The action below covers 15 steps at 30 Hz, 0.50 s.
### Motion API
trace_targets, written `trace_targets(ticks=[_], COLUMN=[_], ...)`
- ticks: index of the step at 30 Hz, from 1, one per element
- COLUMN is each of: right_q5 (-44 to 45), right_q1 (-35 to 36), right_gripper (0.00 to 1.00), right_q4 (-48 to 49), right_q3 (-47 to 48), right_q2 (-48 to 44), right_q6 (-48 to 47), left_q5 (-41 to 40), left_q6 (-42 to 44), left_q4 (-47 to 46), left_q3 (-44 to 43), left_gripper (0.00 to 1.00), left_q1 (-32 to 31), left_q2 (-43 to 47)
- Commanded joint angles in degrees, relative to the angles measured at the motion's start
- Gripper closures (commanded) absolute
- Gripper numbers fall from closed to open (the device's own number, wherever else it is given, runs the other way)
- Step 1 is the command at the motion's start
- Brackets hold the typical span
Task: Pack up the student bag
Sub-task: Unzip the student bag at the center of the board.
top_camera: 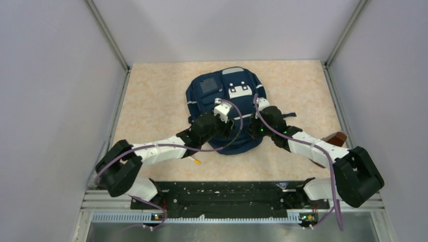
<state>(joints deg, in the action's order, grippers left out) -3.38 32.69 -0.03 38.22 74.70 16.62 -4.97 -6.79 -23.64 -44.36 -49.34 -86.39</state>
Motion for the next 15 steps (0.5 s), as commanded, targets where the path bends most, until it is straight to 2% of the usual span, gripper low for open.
trace_targets(ticks=[1, 4, 6, 9, 15], right_q5=[-1.7, -1.98, -1.77, -1.78, -2.56], right_q1=[-1.65, -2.25, -2.36, -2.36, -2.36], right_gripper=[1.0, 1.0, 1.0, 1.0, 1.0], right_q4=[2.23, 2.06, 1.94, 1.83, 1.34], right_q3=[-0.77, -0.67, -0.69, -0.69, -0.8], right_q2=[0.57, 0.64, 0.67, 0.54, 0.29], right_q6=[0.89, 0.8, 0.66, 0.63, 0.78], left_q5=[-4.46, -8.61, -7.5, -2.43, 2.15], left_q6=[0.62, -6.44, -12.96, -20.53, -24.79], left_q4=[4.85, 12.72, 15.87, 12.69, 4.17], left_q3=[3.5, 3.27, 3.13, 5.82, 9.62], left_gripper=[0.33, 0.32, 0.32, 0.32, 0.33], left_q1=[1.37, 4.67, 8.76, 14.21, 18.85], left_q2=[9.17, 12.6, 13.37, 13.88, 12.62])
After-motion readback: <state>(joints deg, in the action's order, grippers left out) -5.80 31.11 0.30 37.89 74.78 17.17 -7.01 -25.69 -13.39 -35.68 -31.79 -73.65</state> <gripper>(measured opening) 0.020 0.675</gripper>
